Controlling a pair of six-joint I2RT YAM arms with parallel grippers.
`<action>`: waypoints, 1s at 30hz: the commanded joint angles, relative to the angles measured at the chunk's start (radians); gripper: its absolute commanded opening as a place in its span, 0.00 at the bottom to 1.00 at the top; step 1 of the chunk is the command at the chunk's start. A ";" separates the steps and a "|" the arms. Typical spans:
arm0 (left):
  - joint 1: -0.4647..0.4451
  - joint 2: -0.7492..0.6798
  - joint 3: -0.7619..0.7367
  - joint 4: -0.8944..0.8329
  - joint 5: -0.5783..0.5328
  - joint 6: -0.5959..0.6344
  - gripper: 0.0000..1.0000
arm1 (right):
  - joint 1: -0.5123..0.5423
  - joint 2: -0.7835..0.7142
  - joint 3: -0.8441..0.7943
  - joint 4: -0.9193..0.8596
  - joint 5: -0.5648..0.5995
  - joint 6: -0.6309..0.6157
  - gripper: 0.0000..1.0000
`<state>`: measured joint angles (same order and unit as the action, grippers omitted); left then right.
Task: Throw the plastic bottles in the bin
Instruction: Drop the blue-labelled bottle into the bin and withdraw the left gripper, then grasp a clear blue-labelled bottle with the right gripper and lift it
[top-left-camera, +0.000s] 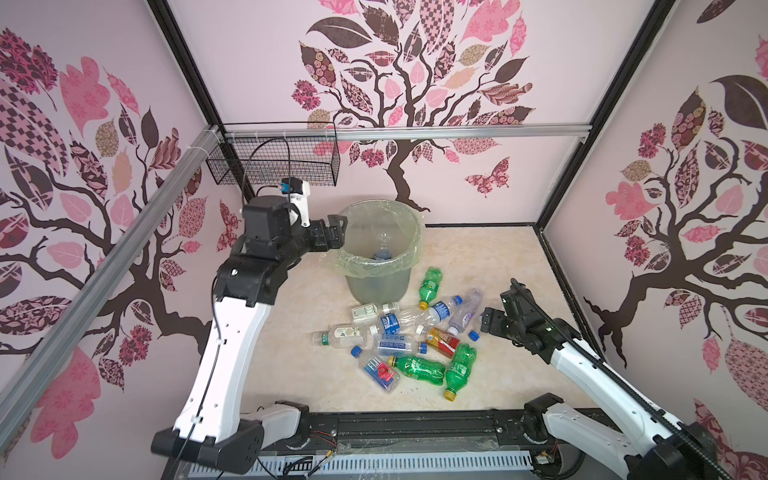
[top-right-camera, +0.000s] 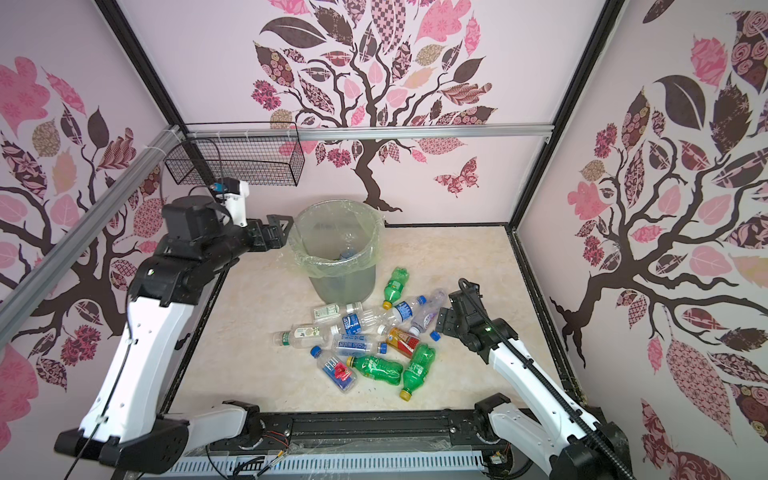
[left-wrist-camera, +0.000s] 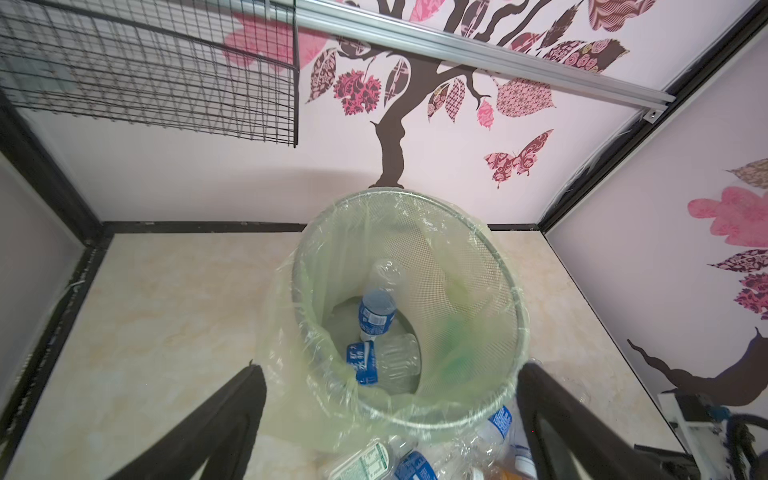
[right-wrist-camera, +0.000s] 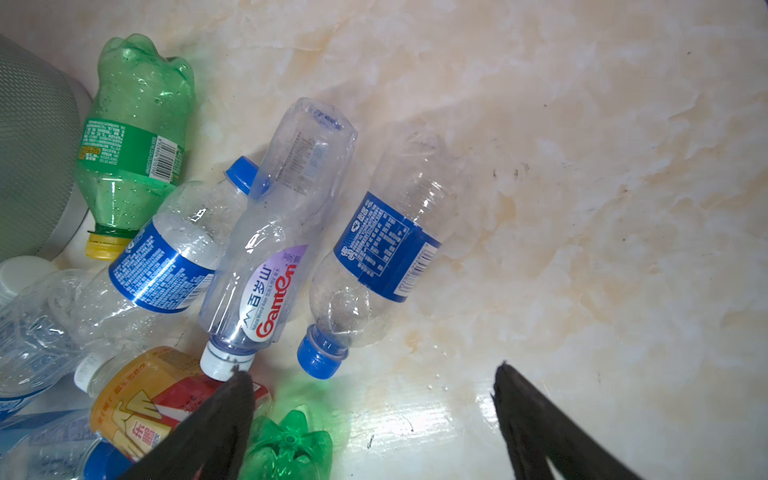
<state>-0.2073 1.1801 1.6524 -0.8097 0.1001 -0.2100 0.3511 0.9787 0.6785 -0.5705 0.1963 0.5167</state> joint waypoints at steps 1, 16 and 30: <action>0.007 -0.084 -0.129 -0.066 -0.080 0.049 0.98 | -0.006 0.037 -0.016 0.061 -0.007 0.001 0.88; 0.017 -0.421 -0.616 -0.021 -0.051 -0.052 0.98 | -0.118 0.244 -0.008 0.240 -0.044 -0.035 0.86; 0.017 -0.456 -0.684 -0.013 -0.095 -0.082 0.98 | -0.164 0.407 -0.040 0.399 -0.096 -0.034 0.73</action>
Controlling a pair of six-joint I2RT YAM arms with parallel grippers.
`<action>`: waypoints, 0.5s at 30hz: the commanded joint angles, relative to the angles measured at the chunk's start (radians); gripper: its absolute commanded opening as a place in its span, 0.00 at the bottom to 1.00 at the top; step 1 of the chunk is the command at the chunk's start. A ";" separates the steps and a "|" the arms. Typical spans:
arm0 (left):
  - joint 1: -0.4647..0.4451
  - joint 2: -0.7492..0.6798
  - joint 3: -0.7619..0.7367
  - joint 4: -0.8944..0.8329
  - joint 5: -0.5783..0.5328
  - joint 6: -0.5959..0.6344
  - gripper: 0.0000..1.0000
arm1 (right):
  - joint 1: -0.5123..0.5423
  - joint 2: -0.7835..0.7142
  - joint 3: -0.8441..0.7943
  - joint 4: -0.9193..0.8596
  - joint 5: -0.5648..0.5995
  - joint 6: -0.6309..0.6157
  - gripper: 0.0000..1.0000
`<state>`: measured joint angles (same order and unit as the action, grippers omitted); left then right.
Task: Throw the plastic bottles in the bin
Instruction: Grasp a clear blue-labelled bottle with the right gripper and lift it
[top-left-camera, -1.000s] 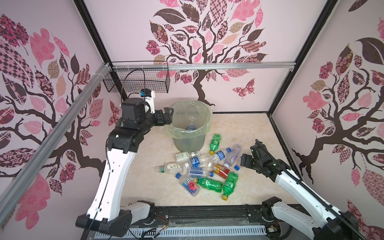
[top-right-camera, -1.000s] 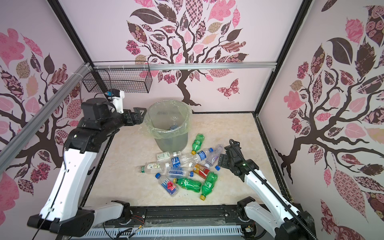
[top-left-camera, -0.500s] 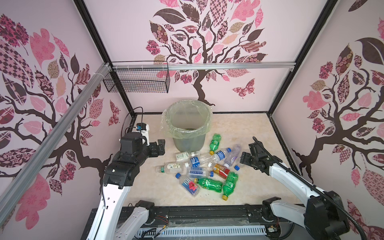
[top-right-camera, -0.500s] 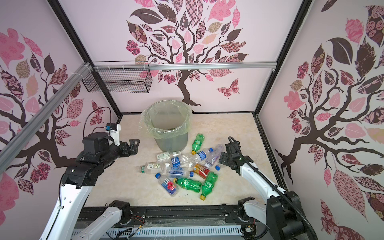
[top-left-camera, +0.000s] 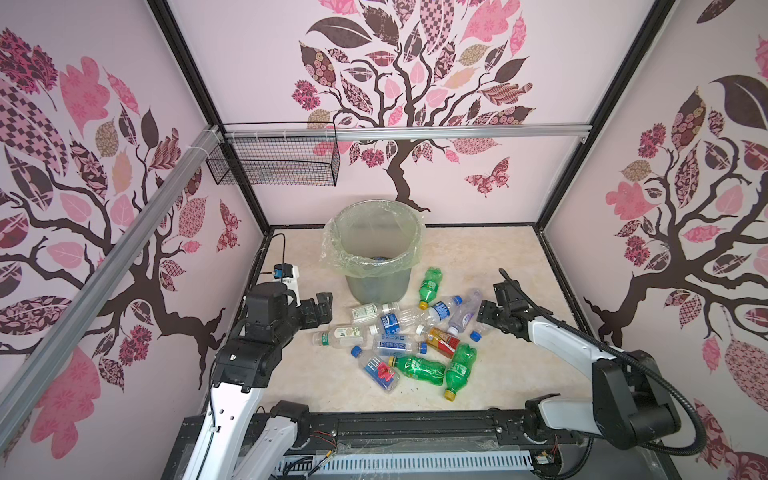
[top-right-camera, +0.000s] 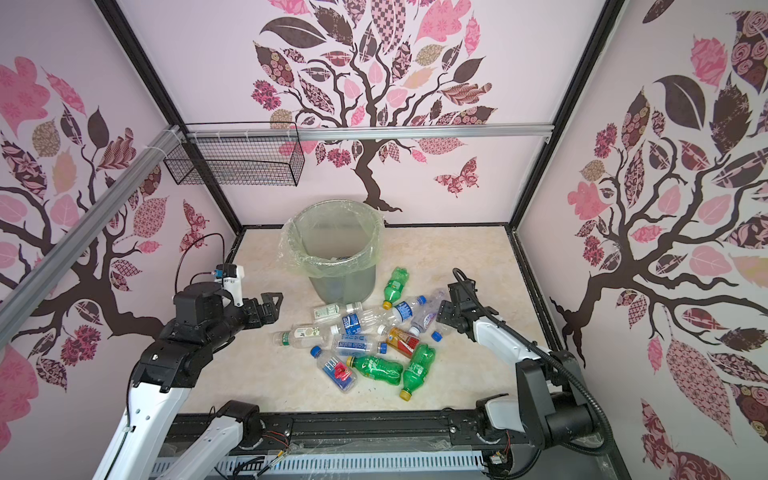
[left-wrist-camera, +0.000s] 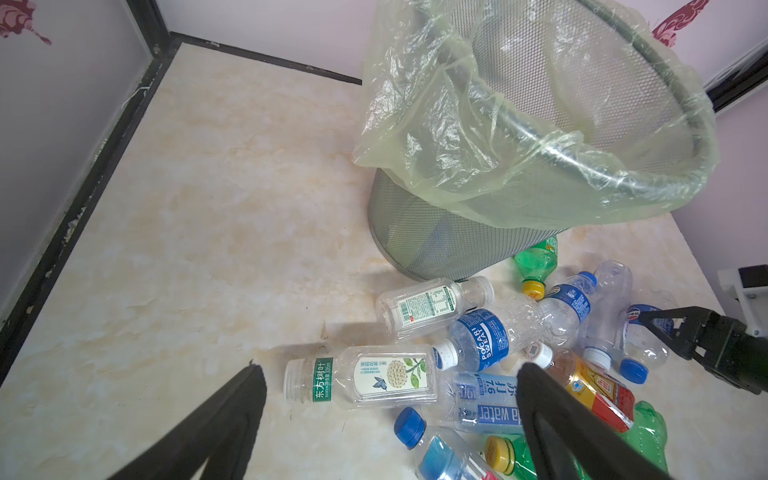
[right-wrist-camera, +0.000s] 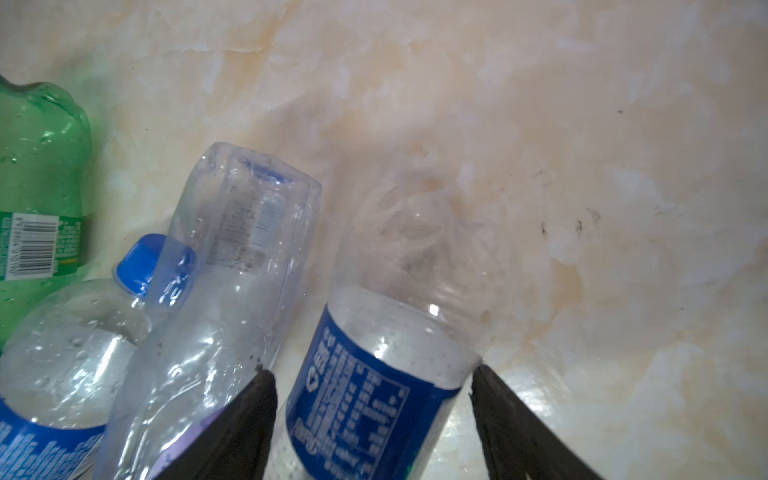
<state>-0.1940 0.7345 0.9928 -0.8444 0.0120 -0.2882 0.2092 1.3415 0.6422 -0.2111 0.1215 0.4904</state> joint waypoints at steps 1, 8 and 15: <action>0.004 -0.012 -0.024 0.018 -0.011 -0.002 0.98 | -0.029 0.056 -0.004 0.043 -0.026 -0.008 0.72; 0.004 -0.021 -0.030 0.014 -0.026 0.009 0.98 | -0.048 0.087 -0.013 0.073 -0.030 -0.013 0.69; 0.004 0.003 -0.048 0.015 -0.032 -0.027 0.98 | -0.071 0.095 -0.015 0.070 -0.055 -0.016 0.59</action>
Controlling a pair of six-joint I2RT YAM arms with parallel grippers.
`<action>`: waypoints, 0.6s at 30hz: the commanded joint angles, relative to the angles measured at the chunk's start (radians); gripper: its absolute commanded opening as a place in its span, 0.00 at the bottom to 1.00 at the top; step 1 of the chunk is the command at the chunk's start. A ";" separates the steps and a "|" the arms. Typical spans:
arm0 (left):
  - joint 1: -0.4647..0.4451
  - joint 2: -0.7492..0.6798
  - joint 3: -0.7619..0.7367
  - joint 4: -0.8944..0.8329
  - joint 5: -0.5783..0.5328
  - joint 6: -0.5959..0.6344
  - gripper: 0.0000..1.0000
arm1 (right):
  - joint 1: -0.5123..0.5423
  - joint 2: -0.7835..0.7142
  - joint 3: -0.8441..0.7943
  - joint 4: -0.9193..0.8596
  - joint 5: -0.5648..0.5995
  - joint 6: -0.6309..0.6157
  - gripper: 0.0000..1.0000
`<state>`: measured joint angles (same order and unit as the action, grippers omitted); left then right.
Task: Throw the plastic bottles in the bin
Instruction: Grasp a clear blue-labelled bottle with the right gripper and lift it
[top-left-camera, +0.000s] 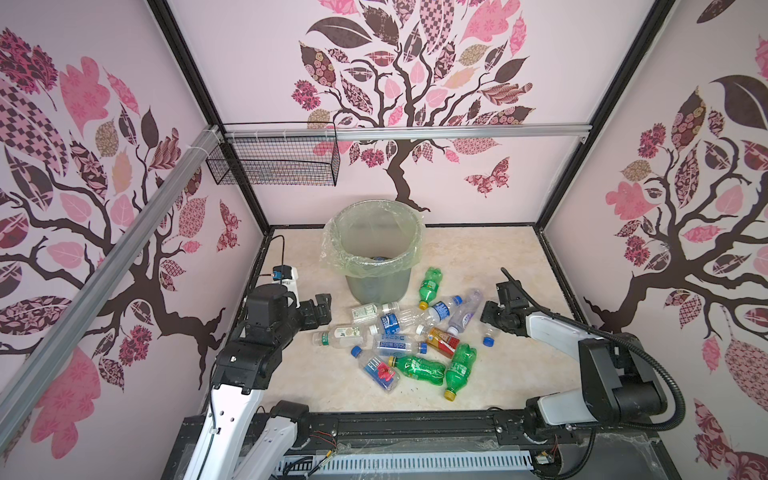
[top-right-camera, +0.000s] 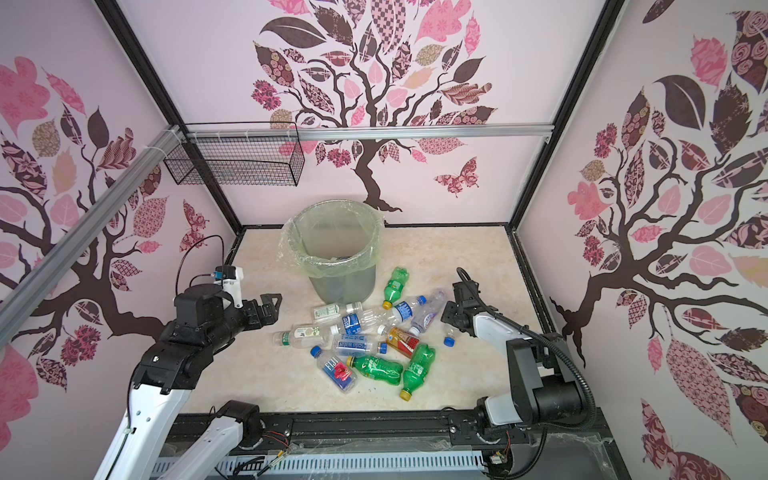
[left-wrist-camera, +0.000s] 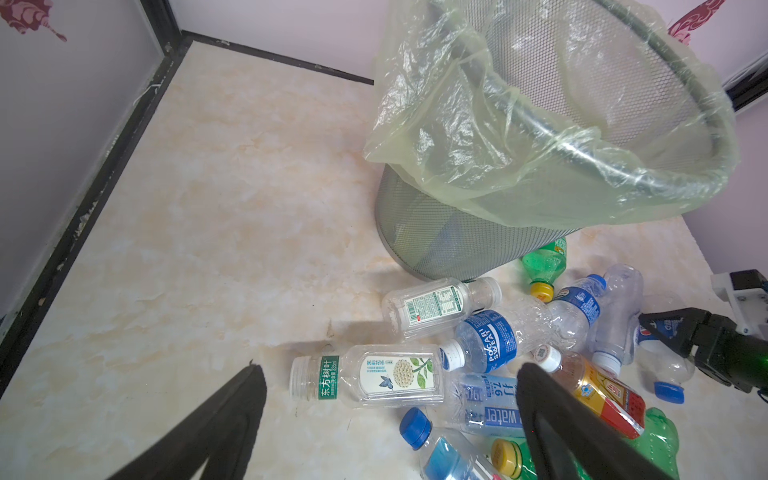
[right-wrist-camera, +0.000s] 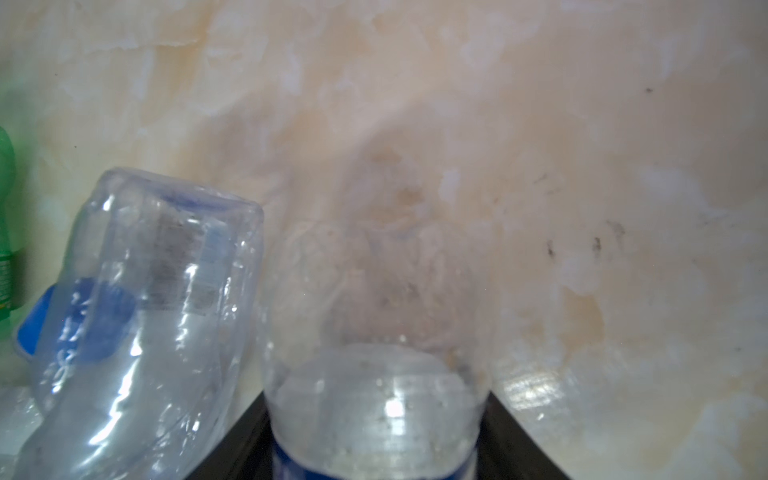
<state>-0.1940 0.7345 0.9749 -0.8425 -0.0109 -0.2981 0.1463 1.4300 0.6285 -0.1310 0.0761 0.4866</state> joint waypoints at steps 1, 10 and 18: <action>0.004 0.003 -0.031 0.013 -0.010 -0.016 0.98 | -0.008 -0.006 0.002 -0.019 -0.008 -0.014 0.56; 0.004 0.014 -0.019 0.000 -0.041 -0.012 0.98 | -0.008 -0.177 0.107 -0.163 -0.012 -0.051 0.48; 0.004 0.020 -0.027 0.014 -0.025 -0.024 0.98 | -0.008 -0.311 0.192 -0.186 -0.186 -0.127 0.46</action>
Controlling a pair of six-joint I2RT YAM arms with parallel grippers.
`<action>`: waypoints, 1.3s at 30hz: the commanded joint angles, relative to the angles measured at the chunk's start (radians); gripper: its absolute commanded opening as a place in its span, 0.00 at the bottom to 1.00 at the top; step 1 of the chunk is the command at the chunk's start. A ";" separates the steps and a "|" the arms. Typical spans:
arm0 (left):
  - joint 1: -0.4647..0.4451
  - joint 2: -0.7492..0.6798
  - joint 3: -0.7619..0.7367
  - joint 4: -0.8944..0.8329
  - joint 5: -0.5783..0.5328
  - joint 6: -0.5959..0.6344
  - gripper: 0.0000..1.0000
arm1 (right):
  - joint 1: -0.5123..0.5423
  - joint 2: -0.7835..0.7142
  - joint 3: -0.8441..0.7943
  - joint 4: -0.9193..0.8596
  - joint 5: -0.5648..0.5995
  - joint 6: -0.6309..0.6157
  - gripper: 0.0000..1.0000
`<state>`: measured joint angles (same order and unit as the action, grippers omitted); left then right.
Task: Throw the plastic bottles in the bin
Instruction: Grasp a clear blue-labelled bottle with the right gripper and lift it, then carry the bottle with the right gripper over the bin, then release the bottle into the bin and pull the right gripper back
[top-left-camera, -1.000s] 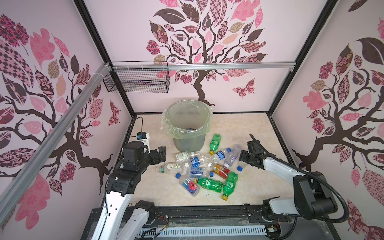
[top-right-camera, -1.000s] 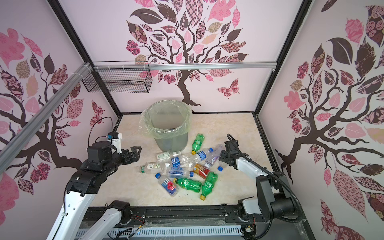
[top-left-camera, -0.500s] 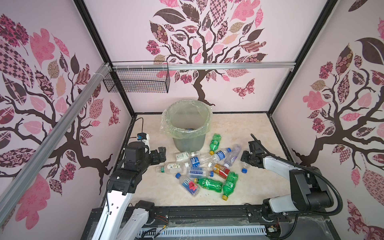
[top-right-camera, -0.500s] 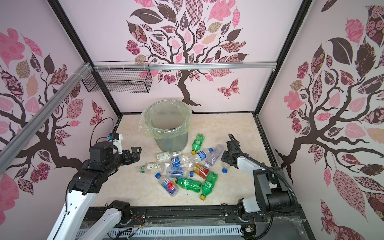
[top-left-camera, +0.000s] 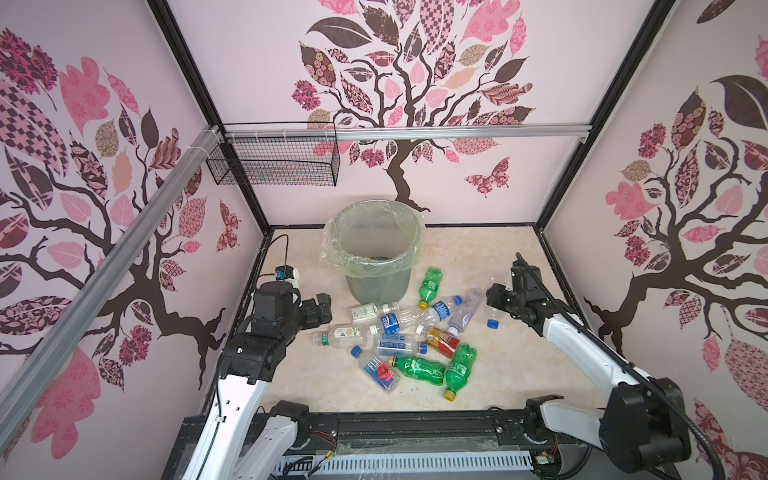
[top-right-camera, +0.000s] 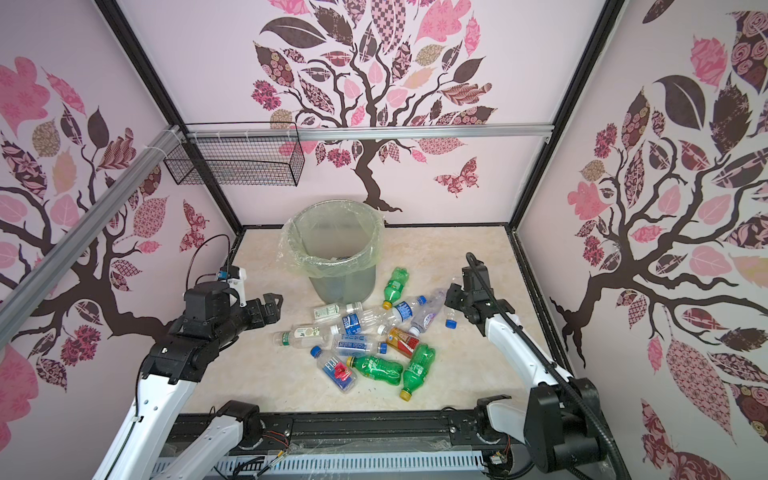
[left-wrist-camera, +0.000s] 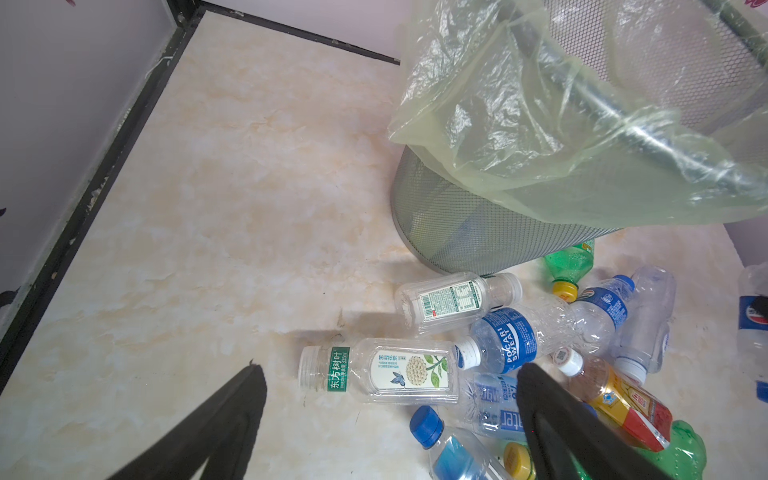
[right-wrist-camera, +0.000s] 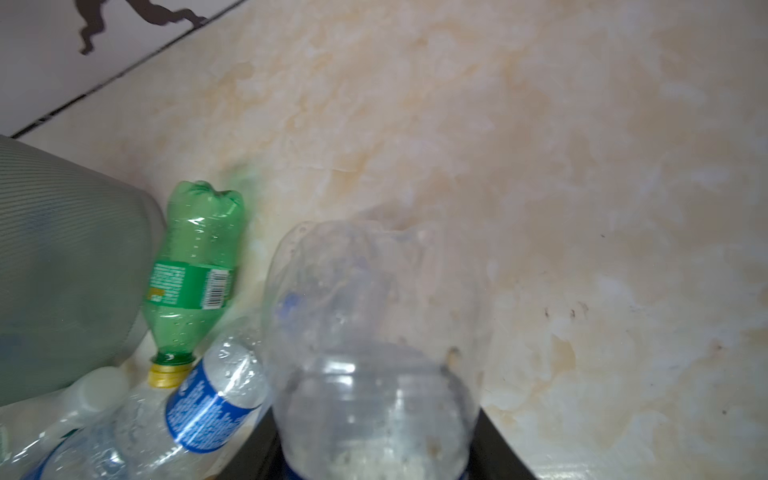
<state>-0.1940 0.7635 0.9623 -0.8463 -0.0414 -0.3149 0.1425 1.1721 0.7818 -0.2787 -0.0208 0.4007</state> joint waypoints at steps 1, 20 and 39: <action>0.004 -0.013 -0.016 0.020 0.009 -0.009 0.98 | -0.004 -0.075 0.044 -0.030 -0.124 -0.049 0.46; 0.005 -0.032 -0.030 0.038 0.054 0.008 0.98 | 0.049 -0.154 0.279 0.150 -0.509 -0.104 0.48; 0.008 -0.083 0.029 -0.091 0.070 -0.040 0.98 | 0.401 0.698 1.349 -0.228 -0.280 -0.285 0.79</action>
<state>-0.1894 0.6941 0.9543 -0.9115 0.0139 -0.3344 0.5564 1.8843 2.1036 -0.4126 -0.3511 0.1452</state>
